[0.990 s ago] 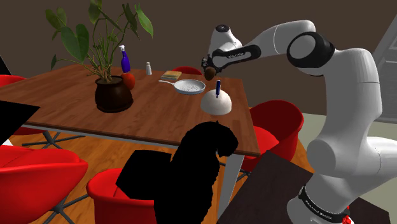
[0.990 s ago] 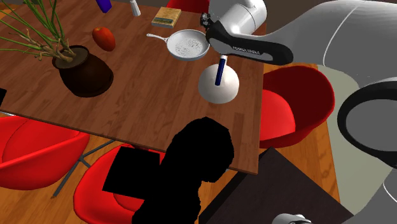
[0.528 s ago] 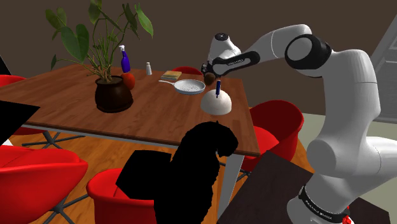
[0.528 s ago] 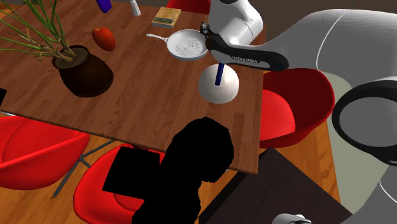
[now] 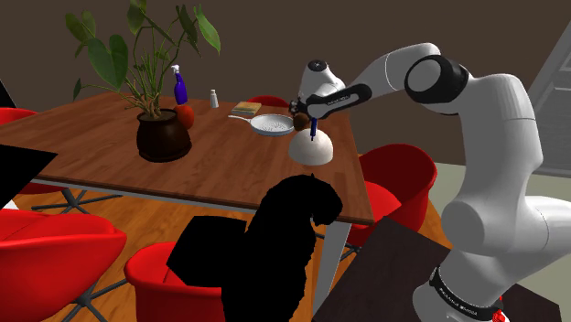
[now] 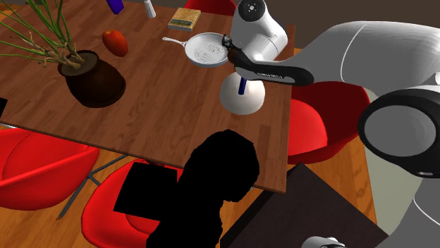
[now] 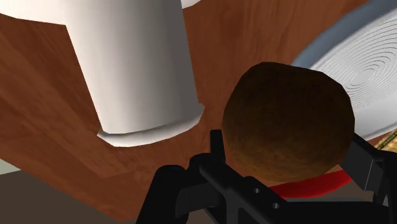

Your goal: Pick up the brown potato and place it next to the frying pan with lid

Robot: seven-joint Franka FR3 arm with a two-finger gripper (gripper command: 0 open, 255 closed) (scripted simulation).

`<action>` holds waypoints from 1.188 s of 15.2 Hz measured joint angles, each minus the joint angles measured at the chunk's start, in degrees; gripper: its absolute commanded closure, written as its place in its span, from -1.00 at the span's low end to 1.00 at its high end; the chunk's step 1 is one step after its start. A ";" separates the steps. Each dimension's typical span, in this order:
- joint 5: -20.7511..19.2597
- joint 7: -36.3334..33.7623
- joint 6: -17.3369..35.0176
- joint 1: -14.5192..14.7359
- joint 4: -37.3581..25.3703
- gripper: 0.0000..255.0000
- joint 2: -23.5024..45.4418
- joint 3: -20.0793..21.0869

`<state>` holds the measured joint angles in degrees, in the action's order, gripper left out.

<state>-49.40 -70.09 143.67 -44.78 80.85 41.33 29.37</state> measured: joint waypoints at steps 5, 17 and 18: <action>-1.81 -1.92 2.17 0.73 0.52 1.00 1.69 -1.44; -2.76 -3.31 2.96 1.45 -0.04 -1.00 1.77 -2.05; -2.76 -3.35 2.80 1.59 -0.20 -1.00 1.81 -2.06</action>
<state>-52.15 -73.44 146.47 -43.19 80.65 43.14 27.31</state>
